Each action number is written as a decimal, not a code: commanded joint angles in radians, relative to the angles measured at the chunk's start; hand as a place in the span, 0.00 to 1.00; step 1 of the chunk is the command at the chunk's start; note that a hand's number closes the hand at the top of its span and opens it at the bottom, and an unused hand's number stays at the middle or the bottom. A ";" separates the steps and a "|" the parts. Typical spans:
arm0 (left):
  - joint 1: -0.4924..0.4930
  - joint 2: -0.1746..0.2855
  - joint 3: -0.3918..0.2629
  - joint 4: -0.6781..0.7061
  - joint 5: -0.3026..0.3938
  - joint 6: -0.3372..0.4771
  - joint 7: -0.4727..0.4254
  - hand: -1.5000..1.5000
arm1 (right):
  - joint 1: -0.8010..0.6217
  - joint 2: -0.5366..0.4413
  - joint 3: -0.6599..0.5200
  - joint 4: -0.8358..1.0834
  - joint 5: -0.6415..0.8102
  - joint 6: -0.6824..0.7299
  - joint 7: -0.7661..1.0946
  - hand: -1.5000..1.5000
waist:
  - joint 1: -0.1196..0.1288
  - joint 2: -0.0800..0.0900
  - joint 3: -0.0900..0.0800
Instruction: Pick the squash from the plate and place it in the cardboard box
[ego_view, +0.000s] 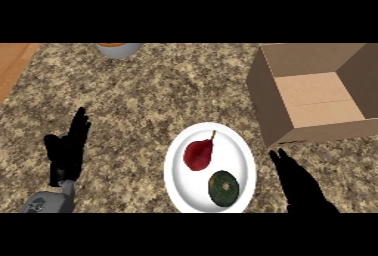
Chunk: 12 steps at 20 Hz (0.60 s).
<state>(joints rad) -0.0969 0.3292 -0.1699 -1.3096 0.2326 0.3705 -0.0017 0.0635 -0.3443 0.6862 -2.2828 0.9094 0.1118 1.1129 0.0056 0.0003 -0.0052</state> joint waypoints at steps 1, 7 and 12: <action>-0.020 -0.005 0.015 0.042 -0.002 -0.016 -0.025 0.50 | -0.051 0.106 0.067 0.016 0.039 0.170 0.245 0.00 | -0.003 0.001 0.001; 0.002 0.006 0.023 -0.005 0.006 -0.022 0.007 0.50 | -0.090 0.245 0.047 0.100 0.038 0.264 0.309 0.00 | 0.005 0.000 0.002; -0.033 -0.027 -0.007 0.009 -0.045 0.013 0.014 0.50 | -0.151 0.339 0.060 0.221 0.069 0.243 0.311 0.00 | -0.001 0.001 0.003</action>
<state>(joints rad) -0.1031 0.3138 -0.1665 -1.3017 0.2148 0.3600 -0.0080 -0.0242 -0.0801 0.7346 -2.1043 0.9712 0.2330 1.1924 0.0080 0.0007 -0.0027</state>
